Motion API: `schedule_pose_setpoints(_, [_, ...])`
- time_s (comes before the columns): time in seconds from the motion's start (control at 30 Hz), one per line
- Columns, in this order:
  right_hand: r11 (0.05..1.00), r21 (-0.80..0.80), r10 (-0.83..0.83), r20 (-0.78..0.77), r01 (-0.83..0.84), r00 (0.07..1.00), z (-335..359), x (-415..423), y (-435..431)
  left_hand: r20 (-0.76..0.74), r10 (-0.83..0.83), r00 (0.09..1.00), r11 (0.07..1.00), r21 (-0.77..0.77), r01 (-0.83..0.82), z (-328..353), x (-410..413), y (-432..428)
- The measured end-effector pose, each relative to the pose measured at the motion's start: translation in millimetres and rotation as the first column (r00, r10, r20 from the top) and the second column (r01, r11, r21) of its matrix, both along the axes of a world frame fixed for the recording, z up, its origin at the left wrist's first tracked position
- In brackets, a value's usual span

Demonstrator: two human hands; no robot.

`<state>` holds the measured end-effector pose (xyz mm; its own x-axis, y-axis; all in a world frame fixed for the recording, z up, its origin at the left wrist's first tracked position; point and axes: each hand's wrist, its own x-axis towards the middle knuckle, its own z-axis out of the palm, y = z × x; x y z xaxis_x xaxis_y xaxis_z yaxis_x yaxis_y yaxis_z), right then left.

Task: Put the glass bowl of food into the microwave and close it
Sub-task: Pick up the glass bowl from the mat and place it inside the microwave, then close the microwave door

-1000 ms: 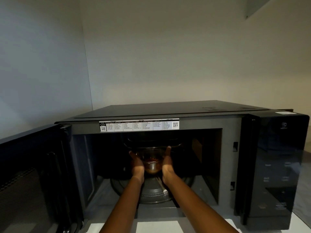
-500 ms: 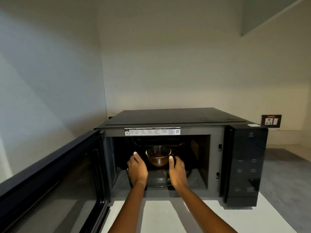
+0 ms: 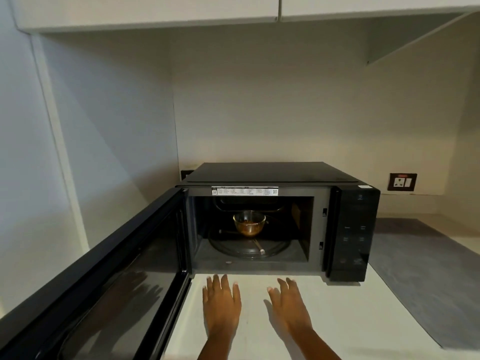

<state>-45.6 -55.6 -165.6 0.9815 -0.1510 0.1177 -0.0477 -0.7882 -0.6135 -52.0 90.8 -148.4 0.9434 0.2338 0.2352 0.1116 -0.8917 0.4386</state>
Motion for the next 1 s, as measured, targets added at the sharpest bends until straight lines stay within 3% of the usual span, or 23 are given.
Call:
schedule_pose_setpoints(0.17, [0.989,-0.142,0.036,-0.064,-0.045,0.997,-16,-23,-23,0.005,-0.038,0.999,0.960,0.278,0.035,4,-29,7])
schedule_pose_setpoints(0.27, [0.958,-0.272,0.054,-0.128,-0.088,0.990,-21,-31,-36,0.048,0.007,0.999,0.939,0.343,-0.023,35,-44,15])
schedule_pose_setpoints(0.33, [0.930,-0.345,0.069,-0.170,-0.125,0.983,-21,-36,-41,0.131,0.037,0.991,0.942,0.327,-0.078,66,-55,20])
schedule_pose_setpoints(0.47, [0.878,-0.440,0.088,-0.233,-0.186,0.968,-20,-42,-49,0.456,0.052,0.888,0.900,0.365,-0.240,125,-79,28])
schedule_pose_setpoints(0.57, [0.869,-0.449,0.097,-0.260,-0.209,0.961,-20,-45,-50,0.476,0.158,0.865,0.853,0.376,-0.363,167,-93,33])
schedule_pose_setpoints(0.7, [0.855,-0.466,0.094,-0.294,-0.229,0.951,-15,-53,-47,0.294,0.394,0.871,0.806,0.345,-0.481,206,-107,52])
schedule_pose_setpoints(0.8, [0.846,-0.470,0.097,-0.326,-0.250,0.940,-14,-54,-46,0.042,0.537,0.843,0.776,0.367,-0.513,226,-114,67])
schedule_pose_setpoints(1.0, [0.856,-0.451,0.117,-0.309,-0.254,0.944,-13,-55,-48,-0.389,0.339,0.856,0.894,0.418,-0.164,259,-117,82])
